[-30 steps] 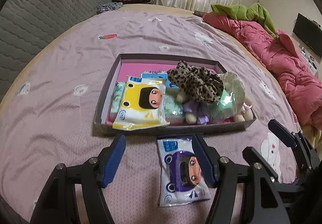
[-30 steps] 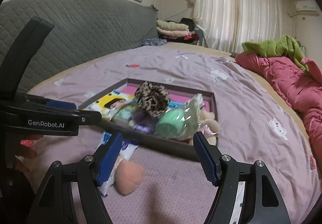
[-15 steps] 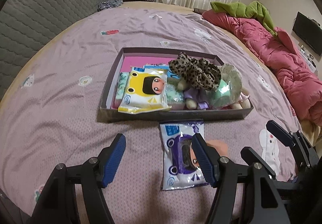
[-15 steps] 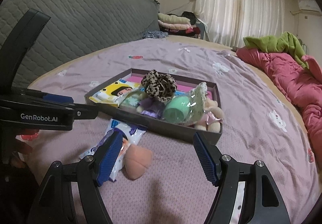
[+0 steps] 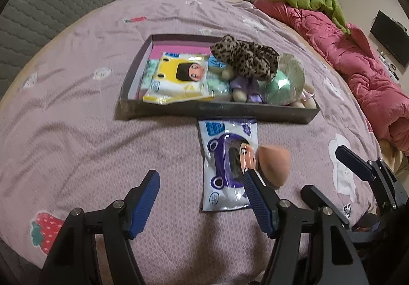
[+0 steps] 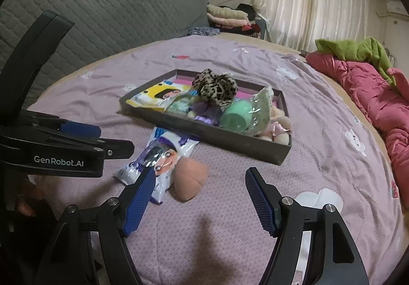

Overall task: Organize soft objects
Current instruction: 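Withdraw both tools toward the purple wipe pack and peach sponge, then grasp the purple wipe pack with left tool while right tool grasps the peach sponge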

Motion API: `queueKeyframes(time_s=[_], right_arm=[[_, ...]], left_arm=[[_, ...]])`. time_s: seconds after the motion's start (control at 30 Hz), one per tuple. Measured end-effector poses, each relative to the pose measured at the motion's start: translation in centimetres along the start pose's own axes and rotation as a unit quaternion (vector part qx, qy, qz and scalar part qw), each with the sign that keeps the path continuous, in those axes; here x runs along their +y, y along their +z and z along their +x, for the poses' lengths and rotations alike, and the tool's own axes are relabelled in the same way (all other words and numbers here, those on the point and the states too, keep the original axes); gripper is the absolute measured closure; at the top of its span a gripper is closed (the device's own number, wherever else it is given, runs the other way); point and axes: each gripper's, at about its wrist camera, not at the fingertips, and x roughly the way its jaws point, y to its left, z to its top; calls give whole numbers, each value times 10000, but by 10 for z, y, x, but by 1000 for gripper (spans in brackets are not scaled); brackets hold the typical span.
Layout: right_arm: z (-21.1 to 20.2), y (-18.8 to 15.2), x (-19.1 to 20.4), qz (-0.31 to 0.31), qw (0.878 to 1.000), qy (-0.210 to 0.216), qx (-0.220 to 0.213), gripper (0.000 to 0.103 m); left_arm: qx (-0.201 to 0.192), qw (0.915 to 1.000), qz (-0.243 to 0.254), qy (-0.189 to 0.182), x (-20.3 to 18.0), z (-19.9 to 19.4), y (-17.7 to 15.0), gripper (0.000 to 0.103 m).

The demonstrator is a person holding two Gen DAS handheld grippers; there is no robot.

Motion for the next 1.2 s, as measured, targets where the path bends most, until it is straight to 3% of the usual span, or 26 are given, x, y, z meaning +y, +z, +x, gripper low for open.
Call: queueKeyframes(time_s=[0.87, 1.2], right_arm=[[50, -5, -18, 451, 9980, 69, 429, 29], [73, -3, -12, 298, 9978, 344, 482, 29]], left_arm=[[416, 9990, 63, -177, 3, 35, -2, 35], [522, 9979, 103, -364, 5, 44, 5, 35]])
